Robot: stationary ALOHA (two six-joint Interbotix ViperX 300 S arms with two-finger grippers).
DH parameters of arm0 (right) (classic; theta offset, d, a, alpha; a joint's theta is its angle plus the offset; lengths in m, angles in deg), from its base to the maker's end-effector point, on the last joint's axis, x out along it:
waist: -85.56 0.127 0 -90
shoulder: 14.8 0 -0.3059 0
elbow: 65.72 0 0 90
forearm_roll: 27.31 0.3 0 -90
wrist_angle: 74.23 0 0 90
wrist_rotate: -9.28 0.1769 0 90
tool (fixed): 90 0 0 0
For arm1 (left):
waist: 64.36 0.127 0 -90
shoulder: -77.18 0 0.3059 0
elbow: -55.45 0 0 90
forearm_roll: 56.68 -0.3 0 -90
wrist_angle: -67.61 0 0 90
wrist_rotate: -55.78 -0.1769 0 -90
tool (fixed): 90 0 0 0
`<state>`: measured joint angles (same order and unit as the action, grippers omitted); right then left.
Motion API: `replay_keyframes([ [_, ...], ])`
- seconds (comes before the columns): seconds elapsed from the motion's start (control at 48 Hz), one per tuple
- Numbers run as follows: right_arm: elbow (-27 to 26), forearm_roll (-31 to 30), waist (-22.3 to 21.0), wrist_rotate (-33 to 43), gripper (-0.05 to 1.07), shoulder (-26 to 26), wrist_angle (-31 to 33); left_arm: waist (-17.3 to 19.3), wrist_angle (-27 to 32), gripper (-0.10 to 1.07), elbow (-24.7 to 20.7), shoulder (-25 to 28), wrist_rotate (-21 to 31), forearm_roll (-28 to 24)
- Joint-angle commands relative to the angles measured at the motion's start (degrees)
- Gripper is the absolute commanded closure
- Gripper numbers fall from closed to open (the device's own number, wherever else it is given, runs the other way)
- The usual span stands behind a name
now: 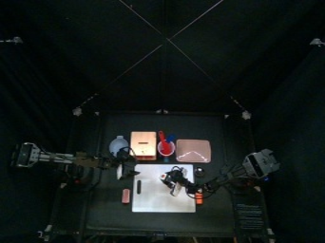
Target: Place sushi roll upright
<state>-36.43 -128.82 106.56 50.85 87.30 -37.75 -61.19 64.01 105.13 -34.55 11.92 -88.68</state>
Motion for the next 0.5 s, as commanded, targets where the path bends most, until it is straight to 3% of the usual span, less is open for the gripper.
replay_keyframes([
  [0.0, 0.88, -4.66, 1.76, 3.78, 0.39, -2.02, 4.75, 0.70, -0.53, -0.01, -1.67, 0.00, -0.26, 0.09],
  [0.167, 3.16, -8.53, 4.22, 11.07, 0.39, 0.00, 12.30, 1.23, -0.53, -0.01, -2.02, -0.09, -0.18, 0.70],
  [0.479, 2.46, -10.02, 4.66, 15.91, 0.39, 5.19, 14.15, 2.20, -0.53, -0.01, -2.64, 0.00, -0.18, 1.14],
])
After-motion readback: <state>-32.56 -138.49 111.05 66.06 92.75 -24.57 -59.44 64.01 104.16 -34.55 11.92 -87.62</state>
